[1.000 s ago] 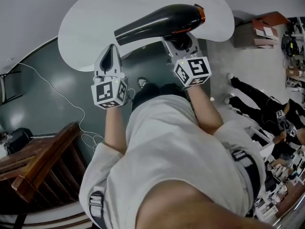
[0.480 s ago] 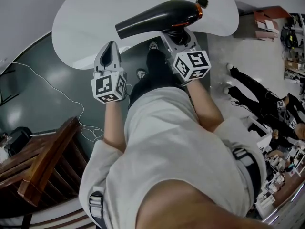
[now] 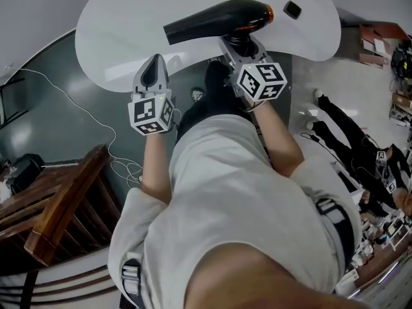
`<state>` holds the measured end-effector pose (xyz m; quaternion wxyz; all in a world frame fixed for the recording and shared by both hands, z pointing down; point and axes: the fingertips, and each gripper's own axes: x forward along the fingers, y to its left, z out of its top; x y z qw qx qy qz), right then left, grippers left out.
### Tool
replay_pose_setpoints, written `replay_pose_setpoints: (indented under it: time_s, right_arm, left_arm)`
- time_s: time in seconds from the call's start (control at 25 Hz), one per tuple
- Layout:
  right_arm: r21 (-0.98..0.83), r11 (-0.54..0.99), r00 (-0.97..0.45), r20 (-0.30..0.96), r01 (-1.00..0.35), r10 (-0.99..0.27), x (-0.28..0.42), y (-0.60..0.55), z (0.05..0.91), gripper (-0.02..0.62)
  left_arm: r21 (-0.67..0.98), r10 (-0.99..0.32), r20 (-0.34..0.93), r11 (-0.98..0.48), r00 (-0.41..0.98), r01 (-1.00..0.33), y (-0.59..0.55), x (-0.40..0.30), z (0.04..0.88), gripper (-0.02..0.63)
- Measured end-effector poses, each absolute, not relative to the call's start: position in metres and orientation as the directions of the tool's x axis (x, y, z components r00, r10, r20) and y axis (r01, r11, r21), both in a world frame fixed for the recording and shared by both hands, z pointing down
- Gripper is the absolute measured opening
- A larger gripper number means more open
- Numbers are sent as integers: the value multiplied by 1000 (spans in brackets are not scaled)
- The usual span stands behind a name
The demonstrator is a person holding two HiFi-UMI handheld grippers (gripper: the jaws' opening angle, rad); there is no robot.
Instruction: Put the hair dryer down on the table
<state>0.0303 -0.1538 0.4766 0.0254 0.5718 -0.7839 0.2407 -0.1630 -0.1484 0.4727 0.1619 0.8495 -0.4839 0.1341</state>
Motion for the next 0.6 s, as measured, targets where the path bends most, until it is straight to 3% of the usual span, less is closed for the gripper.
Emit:
replay_pose_setpoints:
  time_s: [0.6]
  right_arm:
    - [-411,290,-459,407,-864,-790,29,-233,531,207]
  left_arm:
    - [141,-762,489,-412,425,-900,-205,-146,516,17]
